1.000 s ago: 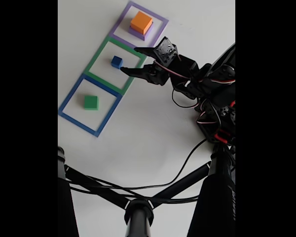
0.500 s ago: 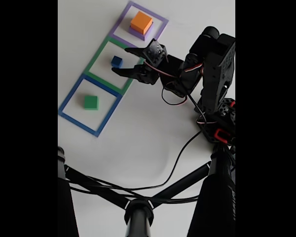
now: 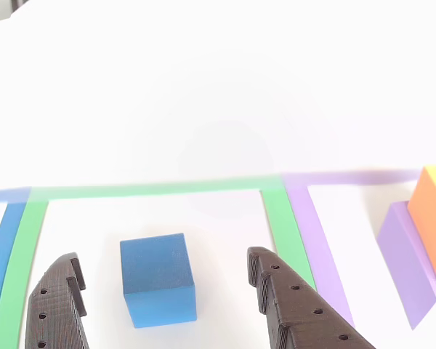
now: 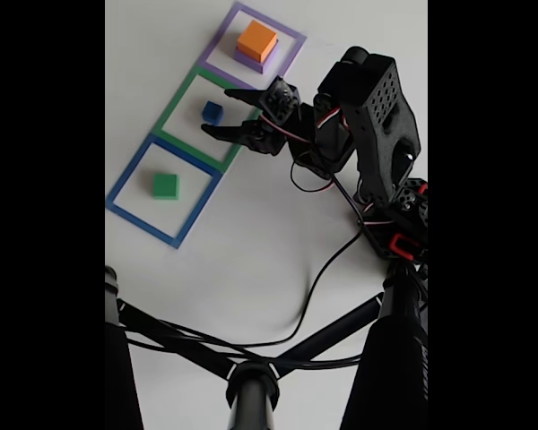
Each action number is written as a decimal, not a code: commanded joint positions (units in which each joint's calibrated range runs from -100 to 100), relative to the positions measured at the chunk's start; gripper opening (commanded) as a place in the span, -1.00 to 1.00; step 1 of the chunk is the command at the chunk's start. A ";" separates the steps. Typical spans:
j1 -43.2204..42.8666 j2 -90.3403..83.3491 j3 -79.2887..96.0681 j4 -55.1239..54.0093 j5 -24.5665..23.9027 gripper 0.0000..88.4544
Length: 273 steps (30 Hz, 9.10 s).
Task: Tower of hanoi
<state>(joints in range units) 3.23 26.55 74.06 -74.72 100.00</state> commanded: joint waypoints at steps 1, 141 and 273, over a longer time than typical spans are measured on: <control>-0.55 1.51 -2.61 -2.61 0.00 -0.43; -26.53 -45.24 -5.43 44.76 0.00 -0.90; 14.02 -59.05 -93.43 167.03 -17.08 -1.00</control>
<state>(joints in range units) 13.47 -30.94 -17.06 92.05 81.87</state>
